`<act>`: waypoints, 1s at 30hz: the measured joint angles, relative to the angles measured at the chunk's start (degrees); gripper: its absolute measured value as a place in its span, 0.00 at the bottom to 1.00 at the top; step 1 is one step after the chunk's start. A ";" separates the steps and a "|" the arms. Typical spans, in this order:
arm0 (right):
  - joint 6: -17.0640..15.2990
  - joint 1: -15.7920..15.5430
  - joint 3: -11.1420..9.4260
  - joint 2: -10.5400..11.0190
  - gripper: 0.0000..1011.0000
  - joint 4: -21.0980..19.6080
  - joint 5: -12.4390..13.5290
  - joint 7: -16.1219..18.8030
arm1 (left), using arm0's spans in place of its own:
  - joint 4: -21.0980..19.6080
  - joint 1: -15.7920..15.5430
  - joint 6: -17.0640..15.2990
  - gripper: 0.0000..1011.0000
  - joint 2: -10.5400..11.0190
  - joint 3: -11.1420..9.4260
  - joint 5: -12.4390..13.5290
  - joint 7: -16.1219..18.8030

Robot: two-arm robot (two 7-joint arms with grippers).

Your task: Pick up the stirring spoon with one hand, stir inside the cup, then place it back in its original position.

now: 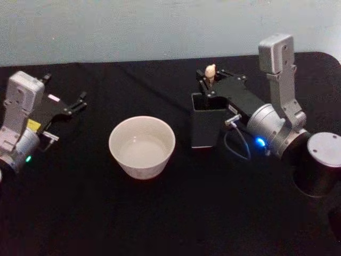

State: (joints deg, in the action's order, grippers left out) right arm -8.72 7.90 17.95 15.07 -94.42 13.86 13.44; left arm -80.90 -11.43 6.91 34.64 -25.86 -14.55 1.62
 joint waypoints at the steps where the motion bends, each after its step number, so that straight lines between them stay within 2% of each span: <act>1: -0.05 0.01 0.00 -0.15 0.21 0.28 -0.04 -0.05 | 0.00 0.00 0.00 0.99 0.00 0.00 0.00 0.00; 19: -0.86 0.67 -0.02 -2.10 0.21 4.22 -1.72 -0.67 | 0.00 0.00 0.00 0.99 0.00 0.00 0.00 0.00; 30: -0.89 0.75 0.05 -2.12 0.21 4.37 -1.98 -0.72 | 0.00 0.00 0.00 0.99 0.00 0.00 0.00 0.00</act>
State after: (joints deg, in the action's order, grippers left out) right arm -9.61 8.65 18.00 12.94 -90.04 11.88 12.72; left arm -80.90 -11.43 6.91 34.65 -25.86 -14.55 1.62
